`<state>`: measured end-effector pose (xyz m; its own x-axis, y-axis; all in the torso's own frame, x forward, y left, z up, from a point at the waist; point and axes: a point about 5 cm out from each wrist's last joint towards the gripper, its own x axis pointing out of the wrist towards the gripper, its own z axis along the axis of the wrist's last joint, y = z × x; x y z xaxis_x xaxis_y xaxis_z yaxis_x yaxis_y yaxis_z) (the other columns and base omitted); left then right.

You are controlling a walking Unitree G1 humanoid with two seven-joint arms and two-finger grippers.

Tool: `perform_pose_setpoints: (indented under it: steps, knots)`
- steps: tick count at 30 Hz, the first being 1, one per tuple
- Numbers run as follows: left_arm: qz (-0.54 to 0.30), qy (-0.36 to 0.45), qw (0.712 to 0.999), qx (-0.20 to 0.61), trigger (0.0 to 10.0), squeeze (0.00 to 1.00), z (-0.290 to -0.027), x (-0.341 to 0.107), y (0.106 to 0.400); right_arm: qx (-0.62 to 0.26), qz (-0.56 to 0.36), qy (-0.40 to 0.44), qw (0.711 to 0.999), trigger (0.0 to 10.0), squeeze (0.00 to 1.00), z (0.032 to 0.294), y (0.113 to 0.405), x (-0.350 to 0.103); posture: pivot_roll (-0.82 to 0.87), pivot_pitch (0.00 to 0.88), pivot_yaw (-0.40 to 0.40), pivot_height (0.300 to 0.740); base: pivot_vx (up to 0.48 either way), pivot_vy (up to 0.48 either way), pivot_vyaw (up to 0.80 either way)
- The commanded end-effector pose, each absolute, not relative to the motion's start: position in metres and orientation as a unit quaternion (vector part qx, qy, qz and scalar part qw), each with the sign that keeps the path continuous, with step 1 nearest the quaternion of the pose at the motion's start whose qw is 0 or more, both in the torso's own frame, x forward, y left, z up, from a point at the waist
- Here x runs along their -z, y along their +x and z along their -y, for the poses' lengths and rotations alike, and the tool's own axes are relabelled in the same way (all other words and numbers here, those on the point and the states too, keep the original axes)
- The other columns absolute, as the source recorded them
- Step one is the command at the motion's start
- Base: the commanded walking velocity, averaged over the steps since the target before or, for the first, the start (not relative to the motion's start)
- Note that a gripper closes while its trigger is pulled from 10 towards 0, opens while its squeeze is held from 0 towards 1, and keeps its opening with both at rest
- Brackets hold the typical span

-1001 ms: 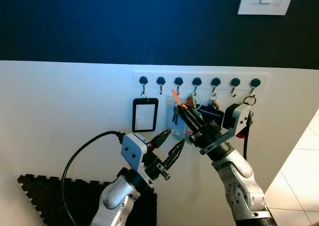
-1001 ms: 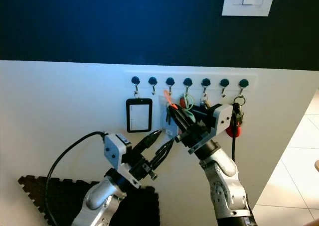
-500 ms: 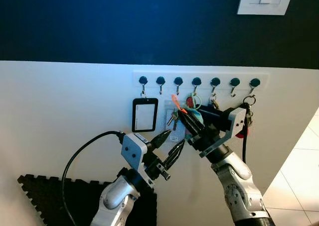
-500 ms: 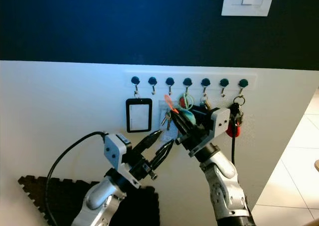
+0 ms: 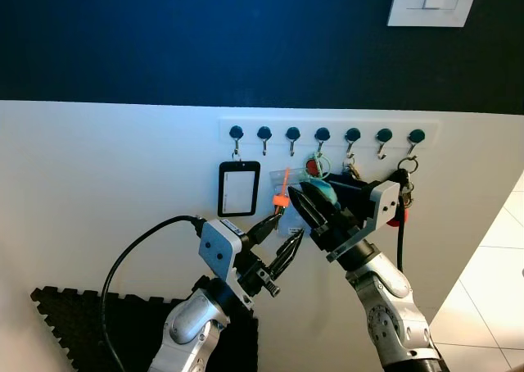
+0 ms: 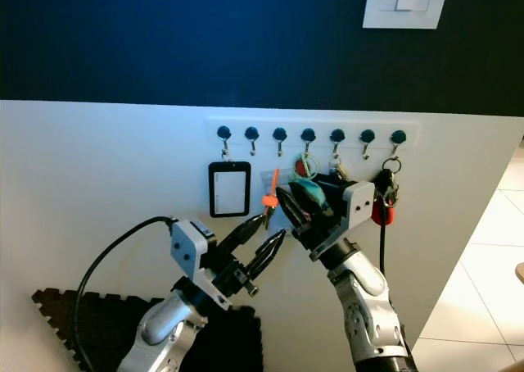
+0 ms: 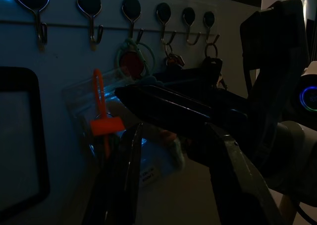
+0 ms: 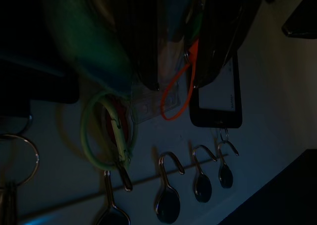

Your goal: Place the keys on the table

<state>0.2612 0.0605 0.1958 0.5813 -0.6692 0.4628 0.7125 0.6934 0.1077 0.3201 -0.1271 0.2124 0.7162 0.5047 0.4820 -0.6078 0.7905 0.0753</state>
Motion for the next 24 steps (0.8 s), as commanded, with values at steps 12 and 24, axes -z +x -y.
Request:
perform_pose_setpoints:
  steps: [12, 24]
  knots:
    - [0.237, -0.028, 0.888, 0.393, 10.0, 0.00, -0.0615, -0.1947, 0.2622, -0.292, 0.212, 0.124, 0.924, 10.0, 0.18, 0.1312, 0.3226, -0.2056, 0.02, 0.049, 0.001, 0.740, 0.000, 0.000, 0.00]
    - [0.238, -0.028, 0.887, 0.394, 10.0, 0.00, -0.0614, -0.1949, 0.2626, -0.292, 0.211, 0.133, 0.923, 0.0, 0.00, 0.1331, 0.3237, -0.2058, 0.02, 0.045, 0.001, 0.740, 0.000, 0.000, 0.00]
